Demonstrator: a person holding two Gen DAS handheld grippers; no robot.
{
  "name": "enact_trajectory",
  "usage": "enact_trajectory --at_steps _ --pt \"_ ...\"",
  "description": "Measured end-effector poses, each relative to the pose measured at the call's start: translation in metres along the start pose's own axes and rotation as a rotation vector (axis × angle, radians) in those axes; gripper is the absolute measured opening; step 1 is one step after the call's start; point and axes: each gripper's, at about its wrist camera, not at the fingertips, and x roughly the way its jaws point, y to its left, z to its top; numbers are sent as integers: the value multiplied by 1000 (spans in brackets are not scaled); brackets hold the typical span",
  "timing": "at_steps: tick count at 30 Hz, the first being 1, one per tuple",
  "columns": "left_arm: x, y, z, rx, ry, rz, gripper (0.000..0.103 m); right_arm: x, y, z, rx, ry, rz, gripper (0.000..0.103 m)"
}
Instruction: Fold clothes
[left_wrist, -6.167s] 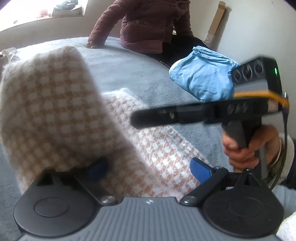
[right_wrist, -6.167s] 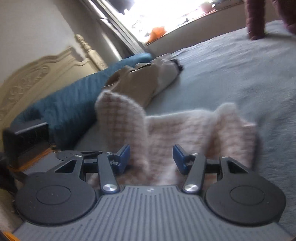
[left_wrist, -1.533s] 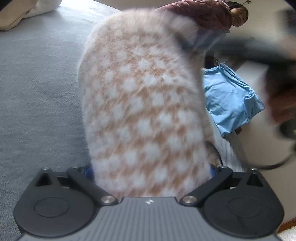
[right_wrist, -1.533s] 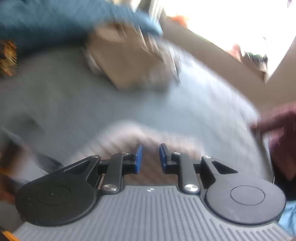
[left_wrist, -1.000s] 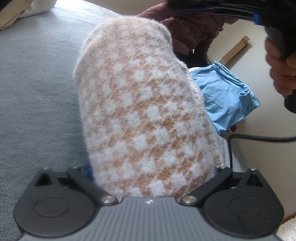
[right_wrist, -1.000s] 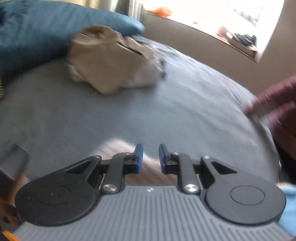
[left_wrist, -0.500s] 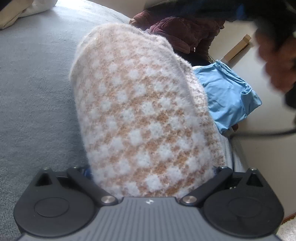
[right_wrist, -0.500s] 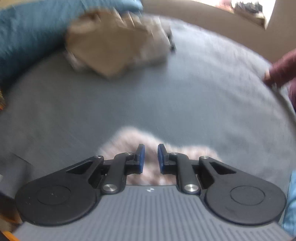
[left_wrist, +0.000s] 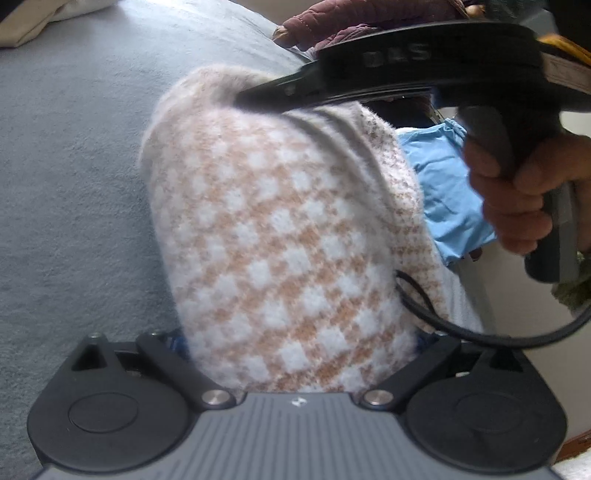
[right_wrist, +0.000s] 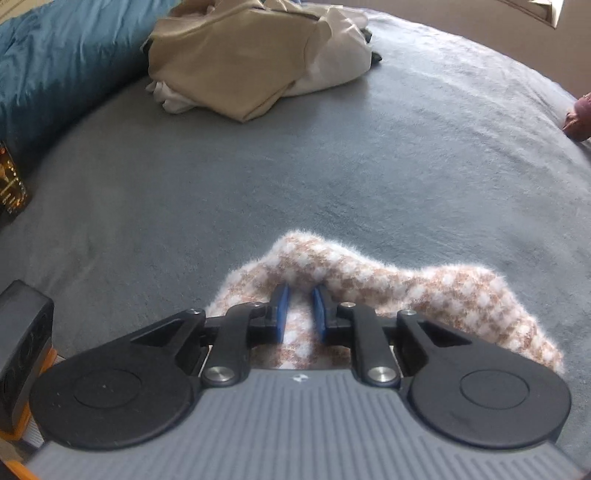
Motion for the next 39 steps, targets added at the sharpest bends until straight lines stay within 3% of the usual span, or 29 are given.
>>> enact_trajectory --at_steps 7,9,12,15,19,24,28,29,32,34,36,39 --pt "-27 5 -7 7 -19 -15 96 -78 24 17 -95 -72 78 15" --pt "-23 -2 -8 16 -24 3 96 -67 32 11 -146 -28 85 15" --pt "-22 -11 -6 27 -4 57 95 -4 34 -20 -235 111 27 16" --pt "-33 -13 -8 18 -21 29 95 -4 23 -22 -188 101 50 14" --pt "-54 -14 -17 56 -57 21 95 -9 26 -27 -228 86 14 15" --pt "-55 0 -33 -82 -45 -6 95 -25 40 -18 -268 69 -9 15" --pt "-58 -4 -35 -68 -63 16 95 -66 76 -8 -356 -8 82 16" --pt "-58 -7 -34 -55 -67 21 94 -67 87 -11 -403 12 92 15" --pt "-60 -15 -35 -10 -48 21 92 -15 98 -47 -549 176 -10 15" --pt "-65 -17 -39 16 -51 22 92 8 87 -65 -536 168 -19 15" --pt "-72 -15 -44 18 -55 7 92 1 82 -60 -478 147 3 14" --pt "-86 -8 -51 21 -65 33 91 -7 86 -58 -496 146 -14 15"
